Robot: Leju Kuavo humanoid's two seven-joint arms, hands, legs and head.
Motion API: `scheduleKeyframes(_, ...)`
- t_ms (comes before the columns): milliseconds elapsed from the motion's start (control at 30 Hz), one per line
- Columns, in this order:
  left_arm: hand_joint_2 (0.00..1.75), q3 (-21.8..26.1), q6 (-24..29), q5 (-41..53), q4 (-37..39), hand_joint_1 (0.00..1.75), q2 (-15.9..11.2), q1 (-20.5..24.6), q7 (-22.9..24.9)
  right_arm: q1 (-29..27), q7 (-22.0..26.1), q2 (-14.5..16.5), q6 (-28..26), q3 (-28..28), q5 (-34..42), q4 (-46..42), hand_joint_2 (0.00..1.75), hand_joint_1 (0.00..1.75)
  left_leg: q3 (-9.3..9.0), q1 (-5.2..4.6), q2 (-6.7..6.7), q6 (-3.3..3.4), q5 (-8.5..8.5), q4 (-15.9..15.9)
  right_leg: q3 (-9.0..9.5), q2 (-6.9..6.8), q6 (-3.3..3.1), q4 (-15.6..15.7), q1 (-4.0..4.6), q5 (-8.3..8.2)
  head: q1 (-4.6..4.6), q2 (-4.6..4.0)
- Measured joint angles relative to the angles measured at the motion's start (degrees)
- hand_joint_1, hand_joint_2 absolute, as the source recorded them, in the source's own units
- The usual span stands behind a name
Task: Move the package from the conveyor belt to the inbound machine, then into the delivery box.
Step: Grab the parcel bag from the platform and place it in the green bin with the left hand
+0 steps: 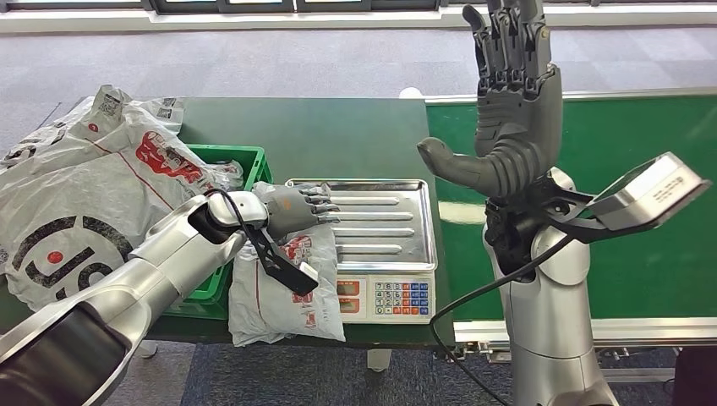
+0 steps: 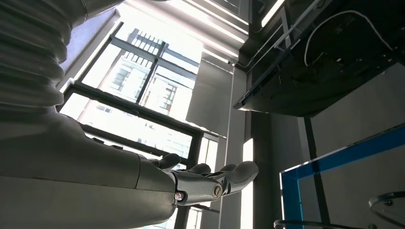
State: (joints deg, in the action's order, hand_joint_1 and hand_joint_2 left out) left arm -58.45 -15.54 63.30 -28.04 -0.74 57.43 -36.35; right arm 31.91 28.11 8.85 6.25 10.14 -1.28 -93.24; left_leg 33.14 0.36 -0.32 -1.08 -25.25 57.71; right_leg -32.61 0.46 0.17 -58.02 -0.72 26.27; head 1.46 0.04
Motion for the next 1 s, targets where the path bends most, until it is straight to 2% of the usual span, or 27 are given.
scheduleKeyframes(1000, 1.75, -0.02, 0.00, 0.00, 0.02, 0.00, 0.00, -0.02, 0.00, 0.03, 0.00, 0.01, 0.00, 0.00, 0.00, 0.00, 1.75, 0.00, -0.02, 0.00, 0.00, 0.00, -0.01, 0.00, 0.02, 0.00, 0.01, 0.00, 0.00, 0.02, 0.00, 0.00)
